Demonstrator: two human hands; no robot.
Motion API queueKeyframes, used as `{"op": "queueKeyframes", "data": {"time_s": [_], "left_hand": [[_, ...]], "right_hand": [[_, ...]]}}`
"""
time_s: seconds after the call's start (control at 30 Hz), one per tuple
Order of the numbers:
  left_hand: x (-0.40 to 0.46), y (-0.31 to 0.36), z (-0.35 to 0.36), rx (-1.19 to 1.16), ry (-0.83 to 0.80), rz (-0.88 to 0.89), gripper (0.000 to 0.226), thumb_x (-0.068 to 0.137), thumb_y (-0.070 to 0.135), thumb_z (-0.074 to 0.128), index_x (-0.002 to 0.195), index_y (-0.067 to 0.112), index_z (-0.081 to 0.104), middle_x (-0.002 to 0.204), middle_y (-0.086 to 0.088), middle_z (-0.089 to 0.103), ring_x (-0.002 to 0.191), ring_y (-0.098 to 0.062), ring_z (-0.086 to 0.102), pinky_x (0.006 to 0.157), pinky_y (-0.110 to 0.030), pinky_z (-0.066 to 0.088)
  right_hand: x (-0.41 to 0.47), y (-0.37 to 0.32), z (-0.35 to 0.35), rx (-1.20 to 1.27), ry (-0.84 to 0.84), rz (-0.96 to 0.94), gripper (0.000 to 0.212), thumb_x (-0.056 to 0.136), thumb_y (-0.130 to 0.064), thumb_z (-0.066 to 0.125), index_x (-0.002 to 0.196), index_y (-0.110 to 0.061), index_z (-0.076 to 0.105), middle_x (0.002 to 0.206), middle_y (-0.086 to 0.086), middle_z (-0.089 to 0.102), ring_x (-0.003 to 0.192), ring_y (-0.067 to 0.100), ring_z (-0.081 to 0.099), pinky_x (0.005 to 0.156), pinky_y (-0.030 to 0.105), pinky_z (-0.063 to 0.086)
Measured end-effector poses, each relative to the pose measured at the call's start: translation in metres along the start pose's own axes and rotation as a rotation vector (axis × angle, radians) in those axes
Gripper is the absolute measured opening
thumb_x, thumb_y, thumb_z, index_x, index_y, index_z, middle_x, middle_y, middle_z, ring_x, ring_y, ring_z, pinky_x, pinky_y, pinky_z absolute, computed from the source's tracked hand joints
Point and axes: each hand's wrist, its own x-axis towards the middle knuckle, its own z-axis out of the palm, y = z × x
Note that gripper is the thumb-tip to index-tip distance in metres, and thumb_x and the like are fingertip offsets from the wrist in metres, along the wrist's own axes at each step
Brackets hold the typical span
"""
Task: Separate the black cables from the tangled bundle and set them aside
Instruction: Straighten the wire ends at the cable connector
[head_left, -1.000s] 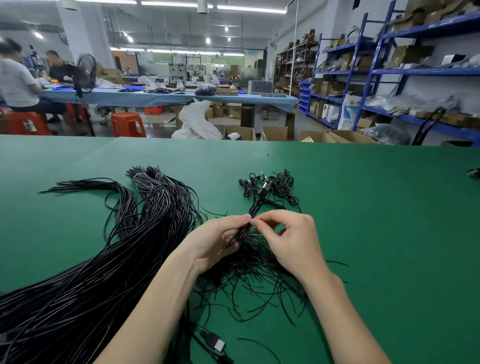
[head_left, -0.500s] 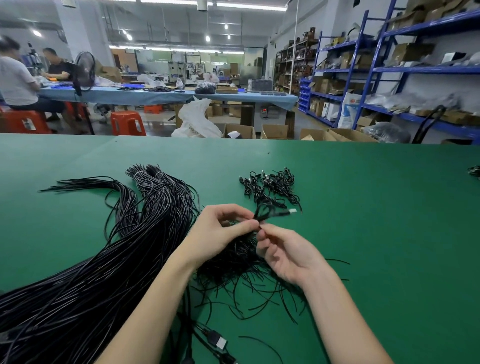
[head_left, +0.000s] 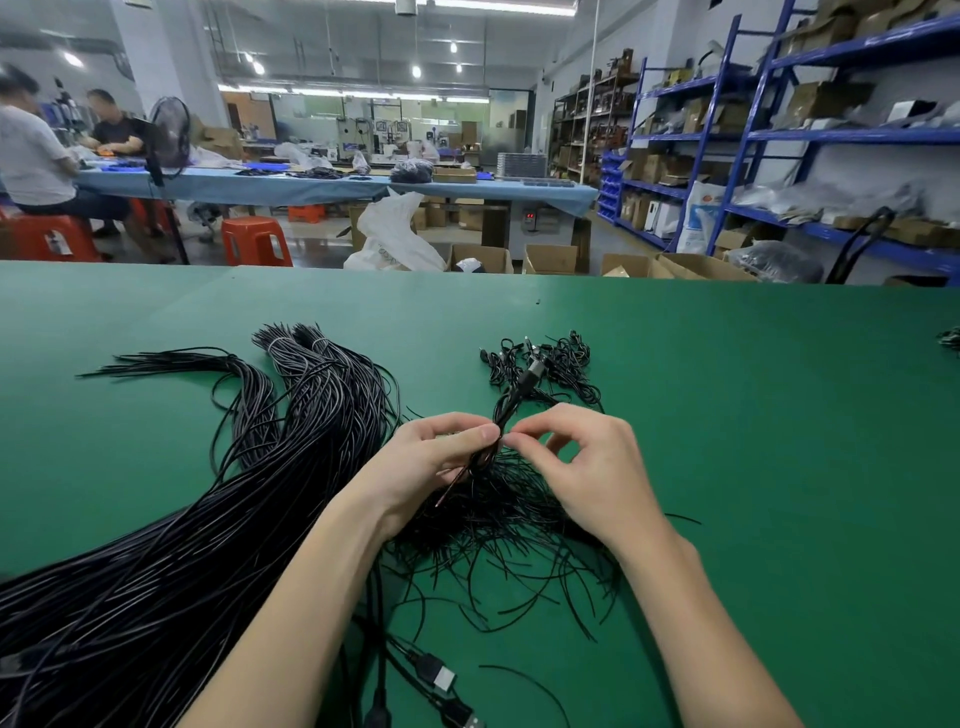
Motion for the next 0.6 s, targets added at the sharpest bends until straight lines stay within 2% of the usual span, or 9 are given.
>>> {"op": "queueKeyframes", "data": {"time_s": [0.1,0.17,0.27,0.33,0.4,0.43,0.47,0.53,0.6], "left_hand": [[-0.001,0.001,0.000,0.005,-0.010,0.063,0.023,0.068,0.033,0.083,0.088,0.024,0.080,0.091,0.000,0.075,0.080,-0.007,0.065,0.071,-0.017,0.049],[-0.001,0.001,-0.001,0.080,0.006,0.158,0.022,0.068,0.031,0.084,0.088,0.024,0.080,0.090,-0.002,0.075,0.081,-0.007,0.066,0.074,-0.015,0.050],[-0.002,-0.001,0.002,0.194,0.027,0.287,0.018,0.071,0.025,0.083,0.088,0.023,0.080,0.088,-0.003,0.076,0.082,-0.010,0.067,0.079,-0.017,0.052],[-0.002,-0.001,0.004,0.219,0.016,0.355,0.016,0.072,0.024,0.083,0.088,0.024,0.081,0.087,-0.001,0.076,0.084,-0.010,0.068,0.082,-0.020,0.053],[-0.001,0.001,0.004,0.231,0.024,0.387,0.016,0.072,0.026,0.083,0.088,0.023,0.081,0.086,-0.002,0.076,0.082,-0.010,0.068,0.081,-0.020,0.053],[-0.001,0.003,0.004,0.223,0.046,0.371,0.017,0.072,0.028,0.082,0.088,0.022,0.081,0.086,-0.004,0.077,0.081,-0.010,0.068,0.080,-0.019,0.052],[-0.001,0.004,0.003,0.202,0.077,0.329,0.020,0.072,0.031,0.082,0.089,0.021,0.081,0.088,-0.006,0.077,0.081,-0.010,0.067,0.079,-0.018,0.051],[-0.001,0.006,0.002,0.133,0.110,0.182,0.030,0.070,0.038,0.082,0.093,0.019,0.080,0.091,-0.008,0.077,0.080,-0.010,0.065,0.076,-0.020,0.048],[-0.002,0.005,0.002,0.090,0.083,0.045,0.037,0.070,0.043,0.079,0.096,0.017,0.080,0.092,-0.002,0.076,0.078,-0.007,0.064,0.076,-0.025,0.044]], "right_hand": [[0.000,-0.002,0.007,0.196,-0.013,0.167,0.009,0.089,-0.035,0.077,0.080,-0.033,0.076,0.076,-0.020,0.071,0.065,0.006,0.061,0.061,0.015,0.046],[0.000,-0.005,0.012,0.514,-0.069,0.392,0.013,0.091,-0.020,0.076,0.079,-0.023,0.078,0.069,-0.010,0.069,0.061,0.007,0.058,0.051,0.017,0.043],[0.000,-0.009,0.012,0.890,-0.144,0.745,0.024,0.090,-0.005,0.069,0.070,-0.017,0.078,0.069,0.001,0.064,0.056,0.007,0.055,0.043,0.015,0.039],[0.001,-0.008,0.013,1.246,-0.232,1.001,0.016,0.078,-0.001,0.069,0.069,-0.010,0.078,0.067,0.004,0.060,0.051,0.007,0.051,0.036,0.013,0.034],[0.000,-0.011,0.015,1.530,-0.277,1.113,0.005,0.071,-0.004,0.072,0.072,-0.006,0.077,0.067,0.003,0.057,0.050,0.006,0.049,0.032,0.011,0.031],[0.000,-0.012,0.017,1.523,-0.276,1.088,0.003,0.073,-0.007,0.075,0.076,-0.007,0.076,0.068,0.001,0.058,0.050,0.006,0.049,0.032,0.011,0.032],[0.000,-0.014,0.018,1.386,-0.254,1.011,0.002,0.079,-0.012,0.077,0.080,-0.010,0.076,0.071,0.000,0.062,0.051,0.006,0.051,0.034,0.012,0.034],[0.002,-0.011,0.016,0.911,-0.145,0.741,0.006,0.087,-0.023,0.079,0.092,-0.020,0.076,0.082,-0.003,0.073,0.057,0.008,0.059,0.043,0.016,0.042],[0.003,-0.007,0.010,0.529,-0.107,0.438,0.008,0.087,-0.031,0.080,0.095,-0.030,0.077,0.090,-0.006,0.077,0.065,0.009,0.064,0.052,0.019,0.047]]}}
